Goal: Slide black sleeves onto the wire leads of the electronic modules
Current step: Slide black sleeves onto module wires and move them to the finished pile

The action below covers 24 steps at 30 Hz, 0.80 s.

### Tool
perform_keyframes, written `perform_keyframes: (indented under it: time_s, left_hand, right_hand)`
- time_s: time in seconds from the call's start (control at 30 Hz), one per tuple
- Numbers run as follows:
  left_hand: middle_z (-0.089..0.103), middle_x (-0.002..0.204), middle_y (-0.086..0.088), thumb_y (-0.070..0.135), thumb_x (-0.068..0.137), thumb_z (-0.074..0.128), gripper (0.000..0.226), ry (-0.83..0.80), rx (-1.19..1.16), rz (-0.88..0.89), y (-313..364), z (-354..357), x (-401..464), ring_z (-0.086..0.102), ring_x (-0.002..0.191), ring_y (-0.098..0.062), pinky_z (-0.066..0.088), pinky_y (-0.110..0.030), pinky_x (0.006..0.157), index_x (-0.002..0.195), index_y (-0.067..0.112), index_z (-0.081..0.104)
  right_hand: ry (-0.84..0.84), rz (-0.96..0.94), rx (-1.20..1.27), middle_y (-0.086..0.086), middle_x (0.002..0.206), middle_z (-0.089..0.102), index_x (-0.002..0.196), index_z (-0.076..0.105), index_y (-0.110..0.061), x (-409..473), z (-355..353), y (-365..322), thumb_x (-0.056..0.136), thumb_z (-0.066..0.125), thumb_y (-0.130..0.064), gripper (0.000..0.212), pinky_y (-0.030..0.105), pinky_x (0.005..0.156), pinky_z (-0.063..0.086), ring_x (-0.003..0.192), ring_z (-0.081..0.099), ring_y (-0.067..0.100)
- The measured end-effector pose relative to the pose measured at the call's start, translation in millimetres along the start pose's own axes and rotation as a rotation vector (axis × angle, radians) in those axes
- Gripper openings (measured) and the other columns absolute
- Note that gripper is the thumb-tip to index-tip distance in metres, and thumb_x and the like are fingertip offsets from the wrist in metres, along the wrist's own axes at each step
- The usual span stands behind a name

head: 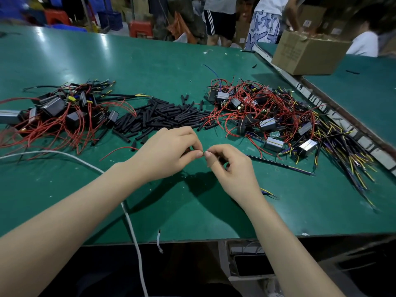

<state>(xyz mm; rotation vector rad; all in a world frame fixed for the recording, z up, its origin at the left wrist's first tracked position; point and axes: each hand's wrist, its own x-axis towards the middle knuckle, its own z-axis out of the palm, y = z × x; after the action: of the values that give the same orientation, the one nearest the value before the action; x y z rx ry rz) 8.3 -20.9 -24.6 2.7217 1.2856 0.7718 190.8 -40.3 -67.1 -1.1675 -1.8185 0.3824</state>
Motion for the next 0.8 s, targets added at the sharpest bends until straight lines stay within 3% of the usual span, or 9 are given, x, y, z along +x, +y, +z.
perform_keyframes:
  time_s: [0.1,0.2,0.27,0.37,0.57,0.7,0.8]
  left_hand:
    - [0.064,0.115,0.009,0.035,0.096,0.048,0.029,-0.074,0.021,-0.148,-17,-10,0,0.055,0.112,-0.017,0.039,-0.040,0.094,0.122,0.025,0.058]
    - [0.057,0.126,0.016,0.038,0.097,0.046,0.040,-0.203,0.000,-0.252,-42,-24,-7,0.047,0.123,-0.010,0.030,-0.038,0.098,0.136,0.033,0.046]
    - [0.051,0.129,0.013,0.039,0.094,0.050,0.037,-0.224,0.032,-0.224,-48,-27,-12,0.045,0.122,-0.008,0.029,-0.035,0.096,0.131,0.036,0.050]
    - [0.047,0.124,0.008,0.041,0.090,0.056,0.033,-0.137,0.055,-0.201,-42,-23,-20,0.047,0.114,-0.011,0.023,-0.030,0.086,0.123,0.036,0.057]
    - [0.062,0.103,0.001,0.039,0.083,0.069,0.027,-0.028,0.254,0.071,-16,-10,-24,0.056,0.095,-0.027,0.035,-0.036,0.074,0.104,0.023,0.069]
    - [0.065,0.090,-0.003,0.026,0.086,0.068,0.015,0.054,0.253,0.066,-9,-5,-24,0.062,0.081,-0.028,0.040,-0.036,0.066,0.095,0.014,0.068]
    - [0.066,0.087,-0.003,0.023,0.088,0.066,0.013,0.071,0.203,0.062,-11,-6,-25,0.064,0.080,-0.027,0.041,-0.037,0.063,0.094,0.012,0.068]
  right_hand:
    - [0.009,-0.004,-0.030,-0.006,0.080,0.060,0.088,0.063,-0.015,-1,-2,2,0.093,0.057,-0.024,0.012,0.020,0.065,0.037,0.070,0.049,0.008]
    - [-0.014,-0.033,-0.053,-0.004,0.081,0.056,0.090,0.063,-0.013,-1,-2,3,0.094,0.057,-0.022,0.012,0.027,0.066,0.039,0.071,0.048,0.012]
    - [-0.045,-0.058,-0.069,-0.005,0.080,0.053,0.090,0.062,-0.010,-1,1,2,0.093,0.055,-0.022,0.014,0.031,0.066,0.040,0.070,0.046,0.012]
    - [-0.053,-0.086,-0.070,-0.008,0.078,0.048,0.089,0.061,-0.010,-1,3,1,0.093,0.052,-0.023,0.017,0.027,0.064,0.036,0.069,0.041,0.007]
    - [-0.033,-0.097,-0.062,-0.002,0.083,0.056,0.092,0.064,-0.010,0,0,6,0.095,0.054,-0.020,0.015,0.025,0.063,0.036,0.069,0.042,0.008]
    - [-0.032,-0.068,-0.064,-0.002,0.085,0.058,0.096,0.065,-0.012,-1,0,8,0.096,0.053,-0.025,0.017,0.026,0.064,0.036,0.070,0.044,0.007]
    - [-0.015,-0.047,-0.029,-0.016,0.087,0.055,0.107,0.062,-0.016,-2,-1,8,0.093,0.059,-0.026,0.017,0.025,0.066,0.039,0.070,0.046,0.000]
